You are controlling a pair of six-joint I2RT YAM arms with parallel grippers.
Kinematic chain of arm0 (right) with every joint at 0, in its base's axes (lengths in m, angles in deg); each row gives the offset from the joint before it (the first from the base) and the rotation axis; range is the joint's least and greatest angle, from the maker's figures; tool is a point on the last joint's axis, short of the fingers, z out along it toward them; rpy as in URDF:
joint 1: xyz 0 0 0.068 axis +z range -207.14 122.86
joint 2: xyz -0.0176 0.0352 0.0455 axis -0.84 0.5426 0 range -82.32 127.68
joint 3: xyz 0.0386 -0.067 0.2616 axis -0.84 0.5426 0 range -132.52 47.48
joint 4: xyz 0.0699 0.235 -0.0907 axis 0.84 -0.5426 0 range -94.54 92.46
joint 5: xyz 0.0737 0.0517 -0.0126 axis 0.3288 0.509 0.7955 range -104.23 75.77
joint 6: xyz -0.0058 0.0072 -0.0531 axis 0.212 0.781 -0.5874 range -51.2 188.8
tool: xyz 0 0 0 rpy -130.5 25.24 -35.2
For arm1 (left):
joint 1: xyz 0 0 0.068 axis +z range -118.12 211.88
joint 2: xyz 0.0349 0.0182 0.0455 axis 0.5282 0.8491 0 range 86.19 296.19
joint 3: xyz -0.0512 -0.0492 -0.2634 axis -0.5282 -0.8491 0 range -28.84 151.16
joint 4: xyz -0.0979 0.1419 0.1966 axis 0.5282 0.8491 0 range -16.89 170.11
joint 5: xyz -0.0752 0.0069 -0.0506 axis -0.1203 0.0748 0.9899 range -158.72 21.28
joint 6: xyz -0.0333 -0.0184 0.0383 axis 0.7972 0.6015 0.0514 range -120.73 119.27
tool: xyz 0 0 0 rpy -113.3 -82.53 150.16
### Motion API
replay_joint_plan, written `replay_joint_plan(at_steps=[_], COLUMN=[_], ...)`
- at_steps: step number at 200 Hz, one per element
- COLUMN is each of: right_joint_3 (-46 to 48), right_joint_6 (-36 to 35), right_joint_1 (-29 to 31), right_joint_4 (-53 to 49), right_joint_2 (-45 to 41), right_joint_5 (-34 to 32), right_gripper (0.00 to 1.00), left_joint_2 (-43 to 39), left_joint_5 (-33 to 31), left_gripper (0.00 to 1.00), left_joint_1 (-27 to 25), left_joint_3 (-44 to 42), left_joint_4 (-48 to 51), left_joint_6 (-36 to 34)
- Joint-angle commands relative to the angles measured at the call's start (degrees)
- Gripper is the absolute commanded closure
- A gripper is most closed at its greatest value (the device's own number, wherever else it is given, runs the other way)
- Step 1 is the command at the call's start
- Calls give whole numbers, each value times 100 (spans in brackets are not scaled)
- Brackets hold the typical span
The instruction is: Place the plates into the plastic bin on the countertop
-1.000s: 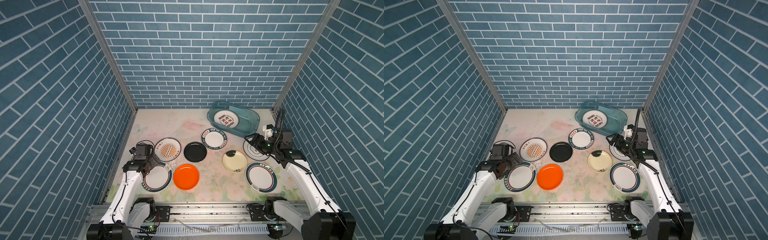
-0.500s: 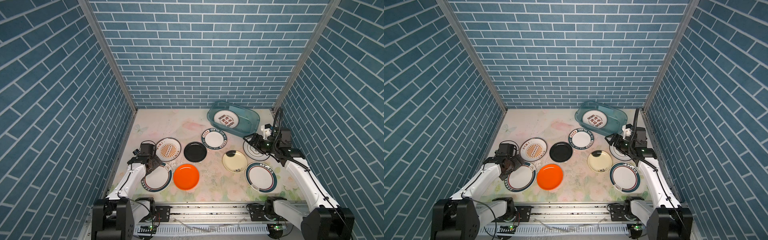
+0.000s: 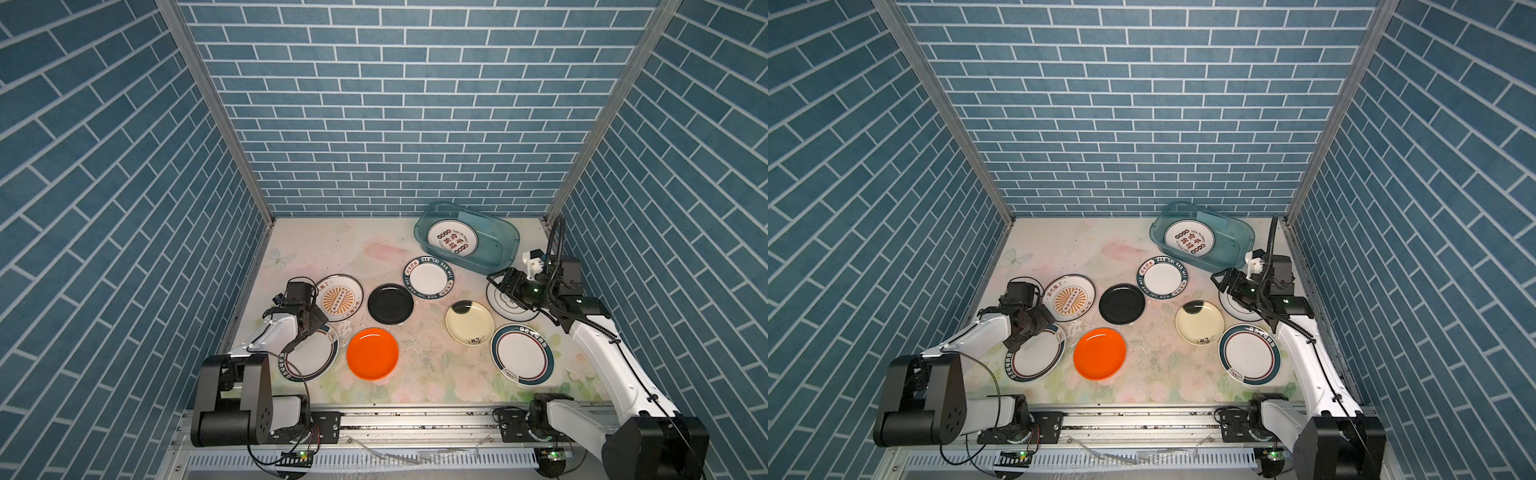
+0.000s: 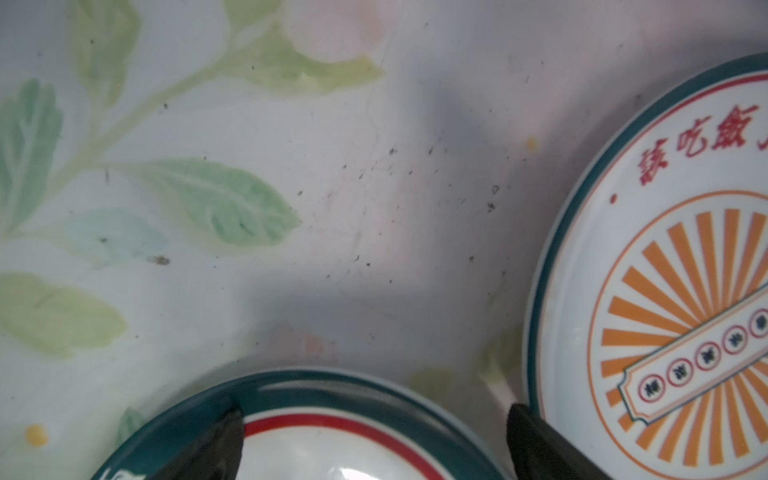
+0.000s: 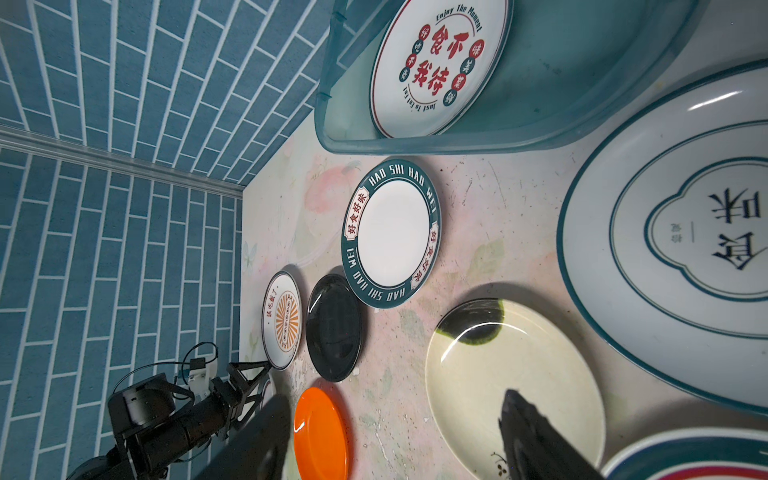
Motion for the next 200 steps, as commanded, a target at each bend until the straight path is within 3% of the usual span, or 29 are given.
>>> replay_joint_plan(at_steps=[1,147,200], right_joint_3=[-47,50,23], right_joint_6=[-133,-1,-19], right_joint_1=[-23,-19,-23], right_joint_4=[-119,-191,-244], right_joint_2=[-104,-308,-373], right_joint_5=[-148,-352,-417], right_gripper=[20,21,21], left_joint_2=[127,673,768], left_joint_5=[-14,277,367], left_gripper=[1,1,0], left_joint_1=[23,16,-3], left_joint_3=[138,694,1031], left_joint_4=[-197,-918,-758], left_joint_6=[-184,-471,-678])
